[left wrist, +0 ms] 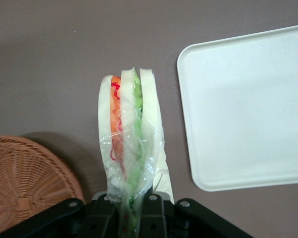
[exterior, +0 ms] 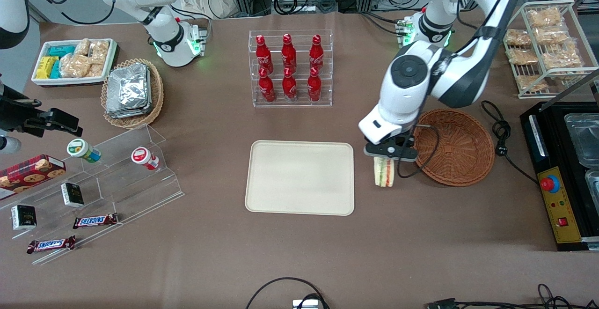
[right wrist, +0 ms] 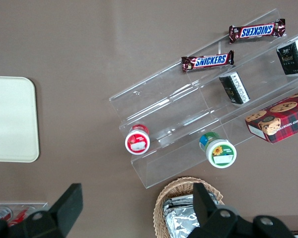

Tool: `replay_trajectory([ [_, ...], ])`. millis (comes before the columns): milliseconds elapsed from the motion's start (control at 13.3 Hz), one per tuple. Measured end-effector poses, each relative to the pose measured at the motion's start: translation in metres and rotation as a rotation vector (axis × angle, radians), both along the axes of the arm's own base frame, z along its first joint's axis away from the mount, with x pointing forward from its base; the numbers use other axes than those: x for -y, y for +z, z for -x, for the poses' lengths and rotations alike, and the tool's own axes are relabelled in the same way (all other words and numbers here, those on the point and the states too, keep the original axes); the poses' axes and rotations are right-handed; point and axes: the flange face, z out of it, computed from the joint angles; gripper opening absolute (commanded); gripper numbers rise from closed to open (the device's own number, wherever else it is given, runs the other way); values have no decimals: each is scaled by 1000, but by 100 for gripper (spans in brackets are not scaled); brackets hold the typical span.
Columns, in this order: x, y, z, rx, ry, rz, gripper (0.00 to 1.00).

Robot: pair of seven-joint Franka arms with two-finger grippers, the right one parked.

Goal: Place sandwich from basket to tray
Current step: 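Carry the held sandwich with the left gripper over the cream tray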

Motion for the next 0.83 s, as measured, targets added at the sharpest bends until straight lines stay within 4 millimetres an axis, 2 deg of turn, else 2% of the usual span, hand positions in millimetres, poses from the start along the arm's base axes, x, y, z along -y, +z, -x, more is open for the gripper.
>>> replay_trajectory([
  [226,33,-31,-10,-27,22,20,10],
  [526,55,-61,-23,-65,18,50,12],
  [827,88,-103,-11,-77,-1,11,13],
])
